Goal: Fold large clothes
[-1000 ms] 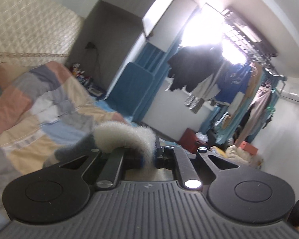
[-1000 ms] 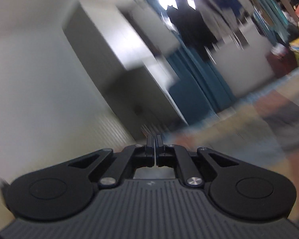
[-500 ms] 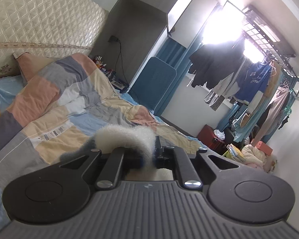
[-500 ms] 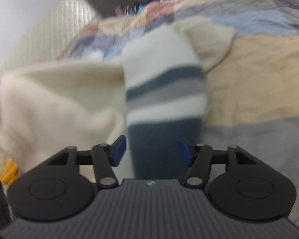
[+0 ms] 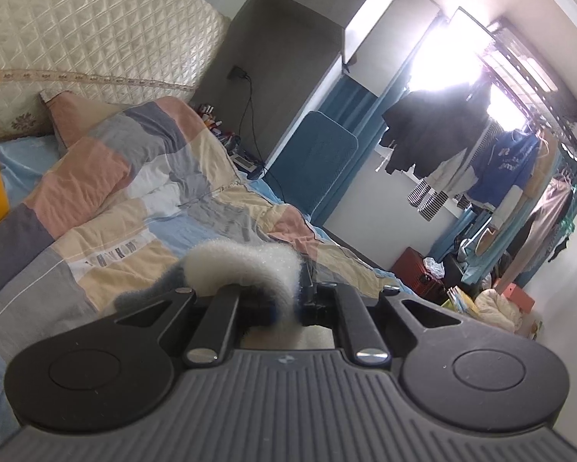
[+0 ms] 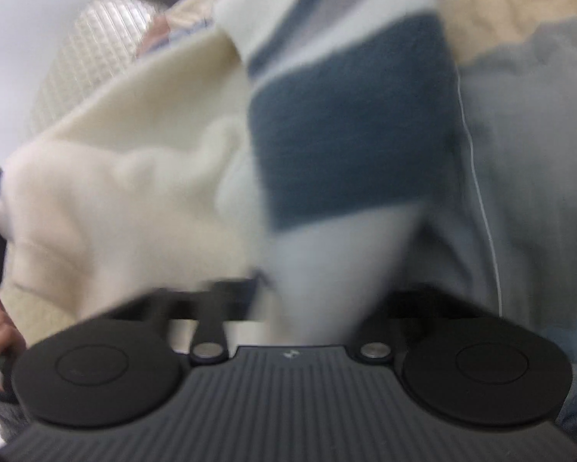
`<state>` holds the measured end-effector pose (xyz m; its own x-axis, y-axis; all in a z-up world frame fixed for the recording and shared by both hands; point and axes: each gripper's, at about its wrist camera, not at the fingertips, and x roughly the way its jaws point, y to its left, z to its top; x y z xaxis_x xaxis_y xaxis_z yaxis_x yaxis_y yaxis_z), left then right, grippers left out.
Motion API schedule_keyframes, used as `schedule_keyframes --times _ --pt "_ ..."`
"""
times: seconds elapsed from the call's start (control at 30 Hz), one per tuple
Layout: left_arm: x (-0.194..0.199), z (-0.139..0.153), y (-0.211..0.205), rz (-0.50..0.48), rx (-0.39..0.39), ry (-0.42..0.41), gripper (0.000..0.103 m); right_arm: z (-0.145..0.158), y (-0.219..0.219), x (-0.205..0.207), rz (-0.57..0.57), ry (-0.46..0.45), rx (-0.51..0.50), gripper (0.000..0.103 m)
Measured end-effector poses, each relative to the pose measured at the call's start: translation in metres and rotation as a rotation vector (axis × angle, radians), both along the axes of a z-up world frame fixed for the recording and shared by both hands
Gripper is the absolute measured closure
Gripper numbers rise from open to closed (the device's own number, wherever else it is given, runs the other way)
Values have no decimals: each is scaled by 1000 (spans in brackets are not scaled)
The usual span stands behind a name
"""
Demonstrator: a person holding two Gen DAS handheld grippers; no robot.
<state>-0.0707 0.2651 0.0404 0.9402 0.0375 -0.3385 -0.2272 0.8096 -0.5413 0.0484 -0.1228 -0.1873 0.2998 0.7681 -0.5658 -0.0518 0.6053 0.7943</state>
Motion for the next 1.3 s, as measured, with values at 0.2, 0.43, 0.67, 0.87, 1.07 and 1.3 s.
schedule_keyframes --times 0.2,0.43,0.67,0.87,1.07,1.3 --pt "-9 21 18 20 -130 -74 93 84 -55 9 -148 -315 234 90" --pt "-10 97 19 -16 -223 -240 93 192 -112 16 -314 -621 431 90" --pt "-20 210 4 -63 -154 -448 93 320 -157 0 -392 -898 493 90" --pt "-19 289 -18 -88 -12 -548 93 418 -168 -26 -439 -1094 439 90" --pt "45 264 -28 -90 78 -425 92 414 -162 10 -507 -965 182 89" --pt "180 106 -10 -113 46 -145 92 251 -133 119 -511 -632 28 89"
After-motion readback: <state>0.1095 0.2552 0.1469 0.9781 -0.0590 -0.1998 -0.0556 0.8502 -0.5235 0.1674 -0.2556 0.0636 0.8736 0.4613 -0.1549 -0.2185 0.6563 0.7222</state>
